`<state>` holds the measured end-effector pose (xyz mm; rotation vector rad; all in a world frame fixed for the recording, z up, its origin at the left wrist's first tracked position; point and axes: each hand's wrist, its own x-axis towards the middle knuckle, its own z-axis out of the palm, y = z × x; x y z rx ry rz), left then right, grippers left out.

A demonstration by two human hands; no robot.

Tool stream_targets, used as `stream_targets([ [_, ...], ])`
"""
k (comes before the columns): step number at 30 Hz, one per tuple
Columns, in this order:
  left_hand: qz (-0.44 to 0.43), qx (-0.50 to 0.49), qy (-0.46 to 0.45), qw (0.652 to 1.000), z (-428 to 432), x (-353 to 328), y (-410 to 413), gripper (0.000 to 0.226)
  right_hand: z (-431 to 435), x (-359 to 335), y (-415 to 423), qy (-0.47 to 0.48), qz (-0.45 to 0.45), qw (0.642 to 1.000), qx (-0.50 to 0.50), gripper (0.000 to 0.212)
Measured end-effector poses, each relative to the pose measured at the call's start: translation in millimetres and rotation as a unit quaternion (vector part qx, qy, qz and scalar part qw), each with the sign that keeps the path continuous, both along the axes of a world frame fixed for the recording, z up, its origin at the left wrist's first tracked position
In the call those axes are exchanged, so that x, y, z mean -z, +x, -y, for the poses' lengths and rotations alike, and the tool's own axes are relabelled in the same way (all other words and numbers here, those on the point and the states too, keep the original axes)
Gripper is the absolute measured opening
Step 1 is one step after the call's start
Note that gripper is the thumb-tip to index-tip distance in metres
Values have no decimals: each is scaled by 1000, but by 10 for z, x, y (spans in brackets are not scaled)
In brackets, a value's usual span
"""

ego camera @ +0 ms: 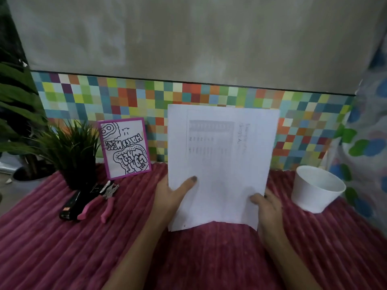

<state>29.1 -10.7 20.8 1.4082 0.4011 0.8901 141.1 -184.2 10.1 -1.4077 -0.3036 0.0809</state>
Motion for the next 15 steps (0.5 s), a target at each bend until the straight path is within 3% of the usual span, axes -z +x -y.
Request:
stream_targets([
  [6,21,24,-54,998,-72,7,9,16,44,1,86,19,-20,1000,-4,32],
  [11,28,3,-24,999,-24,80,32,20,-9,-3,-45,-20,10,999,-27,46],
  [15,61,4,-3,998,-86,55,-6,22,94,-26,18,-33,40,999,-16,38],
])
